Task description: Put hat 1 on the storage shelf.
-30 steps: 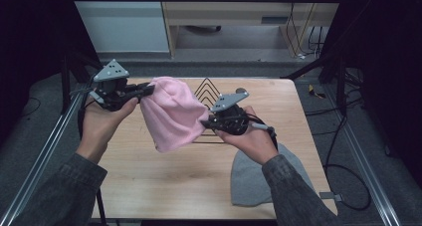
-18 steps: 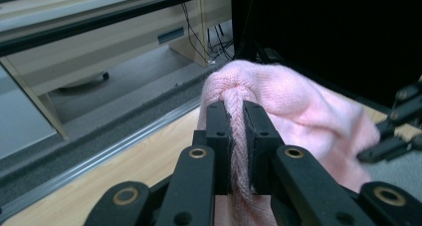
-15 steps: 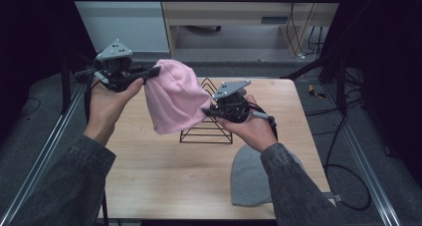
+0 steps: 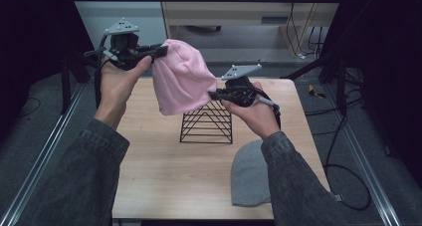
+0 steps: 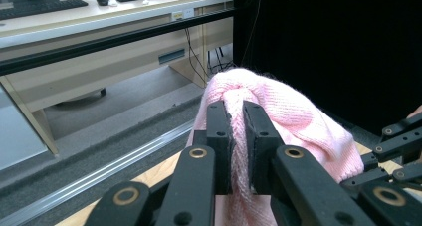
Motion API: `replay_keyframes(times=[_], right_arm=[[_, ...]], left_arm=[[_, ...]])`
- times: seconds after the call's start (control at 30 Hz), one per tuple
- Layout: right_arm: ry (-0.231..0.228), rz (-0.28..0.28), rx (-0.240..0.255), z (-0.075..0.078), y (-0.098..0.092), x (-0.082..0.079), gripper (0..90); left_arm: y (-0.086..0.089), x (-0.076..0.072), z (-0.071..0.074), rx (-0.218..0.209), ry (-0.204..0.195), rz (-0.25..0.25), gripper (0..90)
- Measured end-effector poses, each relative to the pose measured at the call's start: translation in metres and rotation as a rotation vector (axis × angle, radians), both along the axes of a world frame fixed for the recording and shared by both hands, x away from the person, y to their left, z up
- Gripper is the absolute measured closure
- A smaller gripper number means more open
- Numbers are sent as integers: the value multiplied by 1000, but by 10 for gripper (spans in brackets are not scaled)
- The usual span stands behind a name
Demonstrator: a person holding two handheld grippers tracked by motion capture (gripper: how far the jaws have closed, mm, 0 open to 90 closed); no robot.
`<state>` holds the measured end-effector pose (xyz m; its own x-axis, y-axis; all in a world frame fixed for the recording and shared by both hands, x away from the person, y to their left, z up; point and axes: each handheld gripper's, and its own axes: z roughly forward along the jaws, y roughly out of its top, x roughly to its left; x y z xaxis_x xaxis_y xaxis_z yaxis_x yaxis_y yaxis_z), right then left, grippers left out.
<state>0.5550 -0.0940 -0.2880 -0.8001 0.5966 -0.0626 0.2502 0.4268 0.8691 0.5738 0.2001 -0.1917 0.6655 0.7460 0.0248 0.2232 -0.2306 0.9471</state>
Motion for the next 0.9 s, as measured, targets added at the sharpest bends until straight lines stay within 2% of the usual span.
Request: replay_keyframes(times=[0.13, 0.23, 0.4, 0.47, 0.73, 0.9], right_arm=[[19, -13, 12, -4, -3, 11, 832], [25, -20, 12, -7, -4, 15, 832], [60, -31, 6, -16, -8, 22, 832], [61, -33, -2, -18, -8, 23, 832], [57, -59, -28, -41, -6, 29, 831], [47, -68, -19, -47, -7, 29, 831]], left_arm=[[-9, 12, 0, 35, 13, 11, 829], [-11, 16, -2, 33, 16, 14, 829], [-15, 23, -9, 57, 32, 24, 829], [-15, 23, -10, 60, 28, 26, 828], [-21, 25, -19, 77, 20, 19, 828], [-22, 26, -23, 77, 15, 17, 828]])
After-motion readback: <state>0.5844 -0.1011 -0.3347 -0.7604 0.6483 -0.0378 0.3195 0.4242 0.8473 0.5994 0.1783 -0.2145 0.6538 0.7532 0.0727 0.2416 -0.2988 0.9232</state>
